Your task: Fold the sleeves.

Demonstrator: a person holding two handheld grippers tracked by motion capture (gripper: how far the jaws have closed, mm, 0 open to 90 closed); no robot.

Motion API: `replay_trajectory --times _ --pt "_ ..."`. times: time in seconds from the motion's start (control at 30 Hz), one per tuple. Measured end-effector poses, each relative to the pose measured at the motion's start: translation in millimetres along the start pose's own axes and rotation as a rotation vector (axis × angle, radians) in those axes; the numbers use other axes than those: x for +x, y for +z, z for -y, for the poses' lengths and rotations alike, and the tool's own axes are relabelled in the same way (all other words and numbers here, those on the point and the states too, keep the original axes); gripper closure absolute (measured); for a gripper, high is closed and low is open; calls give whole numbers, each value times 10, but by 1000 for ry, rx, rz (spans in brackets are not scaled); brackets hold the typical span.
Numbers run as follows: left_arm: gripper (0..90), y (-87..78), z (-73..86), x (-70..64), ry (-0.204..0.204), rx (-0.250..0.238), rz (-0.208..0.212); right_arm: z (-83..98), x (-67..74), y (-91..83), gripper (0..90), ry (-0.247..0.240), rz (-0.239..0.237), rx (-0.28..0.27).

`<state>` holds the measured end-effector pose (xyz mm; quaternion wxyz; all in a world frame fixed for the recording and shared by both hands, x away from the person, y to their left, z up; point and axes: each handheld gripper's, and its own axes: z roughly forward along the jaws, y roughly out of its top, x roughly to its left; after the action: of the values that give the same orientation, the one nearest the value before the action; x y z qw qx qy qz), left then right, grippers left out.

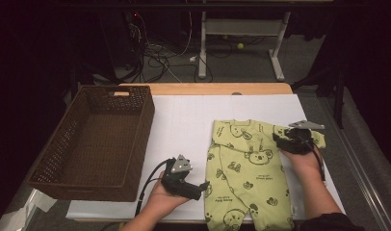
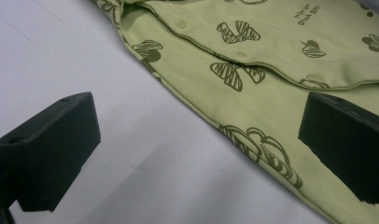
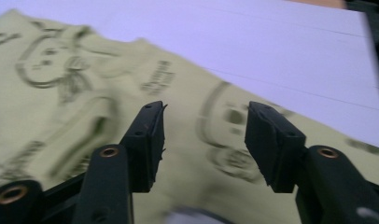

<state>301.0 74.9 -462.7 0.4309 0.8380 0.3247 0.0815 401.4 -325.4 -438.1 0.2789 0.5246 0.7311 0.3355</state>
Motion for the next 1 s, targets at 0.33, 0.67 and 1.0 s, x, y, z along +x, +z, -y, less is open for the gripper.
replay_trajectory --times 0.33,0.67,1.0 --pt "0 -41 11 52 -49 -48 31 282 -823 -265 389 133 123 15" --pt "0 -23 21 53 -50 -39 25 565 -1058 -292 388 191 135 51" --pt "0 6 28 45 -39 -19 28 612 -1004 -284 718 155 88 28"
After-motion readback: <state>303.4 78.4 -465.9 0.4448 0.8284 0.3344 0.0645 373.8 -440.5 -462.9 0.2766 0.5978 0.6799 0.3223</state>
